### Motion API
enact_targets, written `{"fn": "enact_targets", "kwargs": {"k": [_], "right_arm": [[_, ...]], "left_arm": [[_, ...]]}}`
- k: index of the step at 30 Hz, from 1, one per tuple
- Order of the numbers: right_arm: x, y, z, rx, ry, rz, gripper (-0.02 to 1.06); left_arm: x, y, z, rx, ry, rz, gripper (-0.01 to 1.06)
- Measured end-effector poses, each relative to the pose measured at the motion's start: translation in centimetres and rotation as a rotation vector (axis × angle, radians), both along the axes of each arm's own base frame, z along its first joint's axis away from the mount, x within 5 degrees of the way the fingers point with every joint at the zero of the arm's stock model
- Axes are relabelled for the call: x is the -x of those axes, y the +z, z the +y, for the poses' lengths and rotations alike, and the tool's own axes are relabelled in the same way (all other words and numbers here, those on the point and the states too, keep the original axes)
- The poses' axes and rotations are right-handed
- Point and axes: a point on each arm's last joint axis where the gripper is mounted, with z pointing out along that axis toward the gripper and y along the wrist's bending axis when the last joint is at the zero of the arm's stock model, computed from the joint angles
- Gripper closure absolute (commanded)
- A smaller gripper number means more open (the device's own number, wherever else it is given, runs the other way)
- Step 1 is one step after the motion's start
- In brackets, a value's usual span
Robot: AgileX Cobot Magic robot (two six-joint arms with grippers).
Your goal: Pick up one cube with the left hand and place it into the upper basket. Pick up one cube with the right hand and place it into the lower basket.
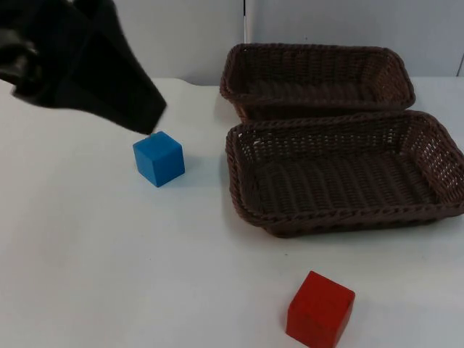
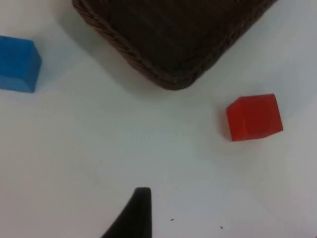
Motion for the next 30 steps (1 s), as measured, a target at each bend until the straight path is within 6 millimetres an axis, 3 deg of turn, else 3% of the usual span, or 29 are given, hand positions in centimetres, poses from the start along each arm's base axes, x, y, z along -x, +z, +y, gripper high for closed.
{"fn": "enact_targets", "kwargs": {"k": [6,18,30], "right_arm": [[0.0,0.0,0.0,0.0,0.0,0.0,0.24],[0.0,0.0,0.0,0.0,0.0,0.0,0.24],[0.0,0.0,0.0,0.0,0.0,0.0,0.24]], "left_arm": [[-0.2,-1.5,-3.1,-0.025,-0.075,0.018,0.0],[0.6,-3.4,-7.2,-0.045,-0.159,0.016,0.0],[1.2,-7.4,-12.1,-0.073,-0.222,0.033,0.0]]}}
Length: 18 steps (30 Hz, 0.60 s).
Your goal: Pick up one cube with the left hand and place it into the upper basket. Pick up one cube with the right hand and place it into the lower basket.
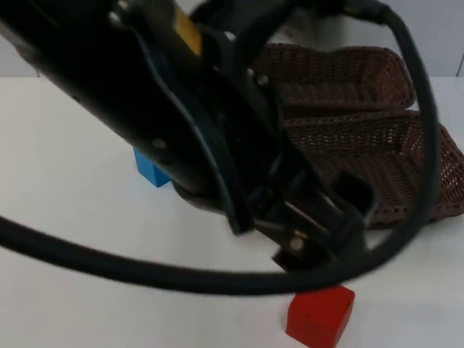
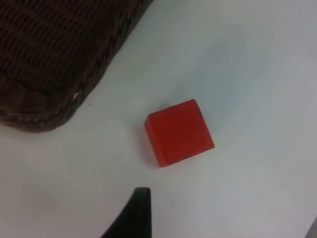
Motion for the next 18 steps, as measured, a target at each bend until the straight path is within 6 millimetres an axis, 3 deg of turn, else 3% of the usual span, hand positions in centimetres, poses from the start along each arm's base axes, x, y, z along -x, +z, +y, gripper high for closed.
{"fn": "enact_targets", "kwargs": {"k": [6,18], "right_arm": [[0.0,0.0,0.0,0.0,0.0,0.0,0.24],[0.0,0.0,0.0,0.0,0.0,0.0,0.24]], "left_arm": [[-0.2,-2.3,-1.8,-0.007,0.01,0.009,0.0],[-1.6,-7.0,-3.4,-0.043,0.084,0.051,0.0]]}}
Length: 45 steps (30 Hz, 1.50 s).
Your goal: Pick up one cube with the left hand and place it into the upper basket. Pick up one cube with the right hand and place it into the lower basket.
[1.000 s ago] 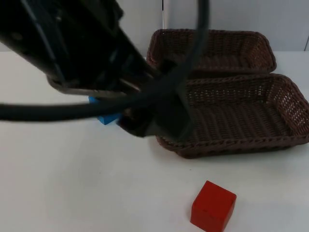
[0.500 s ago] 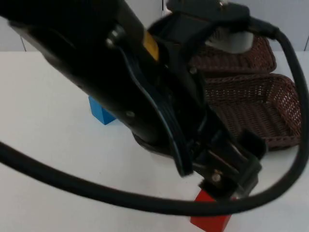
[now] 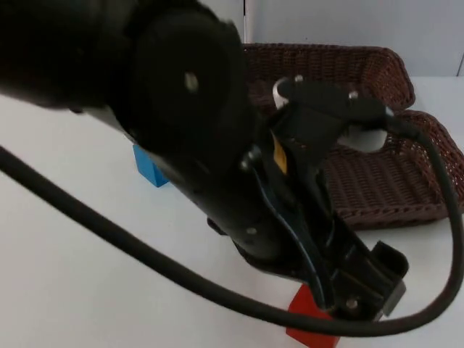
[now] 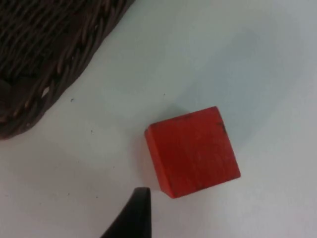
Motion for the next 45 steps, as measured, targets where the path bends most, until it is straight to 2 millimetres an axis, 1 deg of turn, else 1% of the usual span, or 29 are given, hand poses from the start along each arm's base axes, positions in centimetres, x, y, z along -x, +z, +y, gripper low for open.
{"fn": "enact_targets", "kwargs": {"k": [1,6,7,11,12,14,20,24,30,36,42,45], "right_arm": [[0.0,0.0,0.0,0.0,0.0,0.0,0.24],[0.0,0.0,0.0,0.0,0.0,0.0,0.24],[0.0,0.0,0.0,0.0,0.0,0.0,0.24],[0.0,0.0,0.0,0.004,0.002,-0.001,0.24],[0.0,0.0,0.0,0.004,0.002,-0.001,0.24],[0.0,0.0,0.0,0.004,0.002,-0.001,0.24],[0.0,0.0,0.0,0.004,0.002,-0.001,0.24],[0.0,0.0,0.0,0.004,0.002,-0.001,0.24],[0.0,0.0,0.0,0.004,0.002,-0.001,0.24],[0.0,0.0,0.0,0.004,0.002,-0.001,0.24],[0.0,0.0,0.0,0.004,0.002,-0.001,0.24],[0.0,0.0,0.0,0.004,0.002,-0.001,0.24]], "left_arm": [[0.0,0.0,0.0,0.0,0.0,0.0,0.0],[-0.7,-2.5,-0.7,-0.004,0.041,0.007,0.0],[-0.7,-2.5,-0.7,-0.004,0.041,0.007,0.0],[-1.1,-4.5,-1.2,-0.016,0.068,0.021,0.0],[-1.1,-4.5,-1.2,-0.016,0.068,0.021,0.0],[-1.6,-5.5,-1.7,-0.027,0.074,0.029,0.0],[-2.2,-7.1,-2.6,-0.043,0.077,0.039,0.0],[-2.5,-7.7,-3.0,-0.049,0.078,0.044,0.0],[-3.0,-7.7,-3.7,-0.036,0.074,0.03,0.0],[-3.0,-8.3,-3.6,-0.06,0.05,0.021,0.0],[-3.0,-8.4,-3.5,-0.082,0.022,0.009,0.0],[-3.0,-9.3,-3.4,-0.111,0.005,0.012,0.0]]}}
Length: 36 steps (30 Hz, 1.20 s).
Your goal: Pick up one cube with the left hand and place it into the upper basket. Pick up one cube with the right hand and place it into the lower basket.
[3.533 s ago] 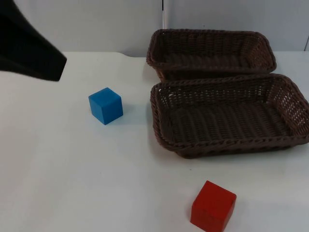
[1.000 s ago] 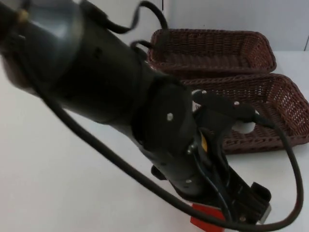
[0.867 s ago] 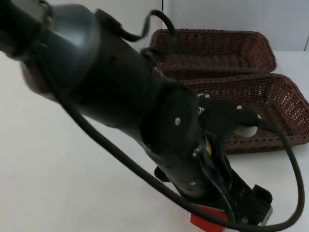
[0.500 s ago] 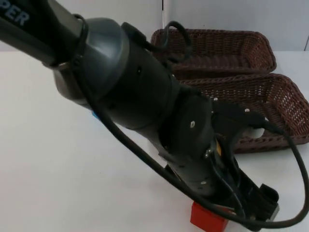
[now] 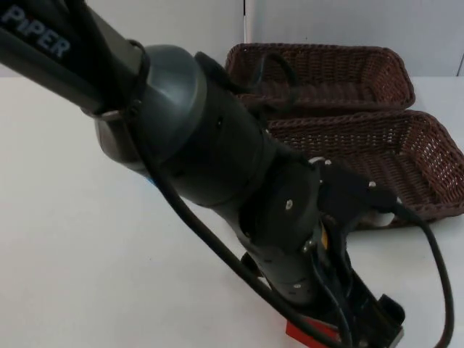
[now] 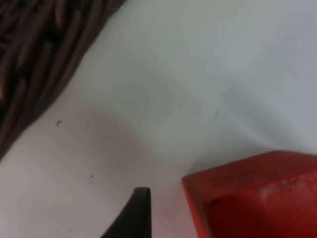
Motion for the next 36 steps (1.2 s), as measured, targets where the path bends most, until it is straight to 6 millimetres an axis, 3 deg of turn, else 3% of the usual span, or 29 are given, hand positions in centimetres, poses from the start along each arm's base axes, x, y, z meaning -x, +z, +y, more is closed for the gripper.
{"fn": "enact_targets", "kwargs": {"k": [15,17,18,23,24,27,28,33,36], "right_arm": [[0.0,0.0,0.0,0.0,0.0,0.0,0.24],[0.0,0.0,0.0,0.0,0.0,0.0,0.24],[0.0,0.0,0.0,0.0,0.0,0.0,0.24],[0.0,0.0,0.0,0.0,0.0,0.0,0.24],[0.0,0.0,0.0,0.0,0.0,0.0,0.24],[0.0,0.0,0.0,0.0,0.0,0.0,0.24],[0.0,0.0,0.0,0.0,0.0,0.0,0.24],[0.0,0.0,0.0,-0.002,-0.001,0.0,0.24],[0.0,0.0,0.0,-0.002,-0.001,0.0,0.24]], "left_arm": [[-0.1,-0.4,-0.1,-0.014,-0.014,-0.002,0.04],[-0.1,-0.4,-0.1,-0.014,-0.014,-0.002,0.14],[-0.1,-0.4,-0.1,-0.014,-0.014,-0.002,0.14],[-0.1,-0.4,-0.1,-0.014,-0.013,-0.002,0.66],[-0.1,-0.4,-0.1,-0.014,-0.013,-0.002,0.66],[-0.1,-0.5,0.0,-0.019,-0.012,0.003,1.0],[-0.1,-0.5,0.0,-0.019,-0.012,0.003,1.05],[0.1,1.5,0.1,-0.013,-0.016,0.004,1.05],[0.2,3.8,0.2,0.015,-0.018,-0.014,1.05]]}}
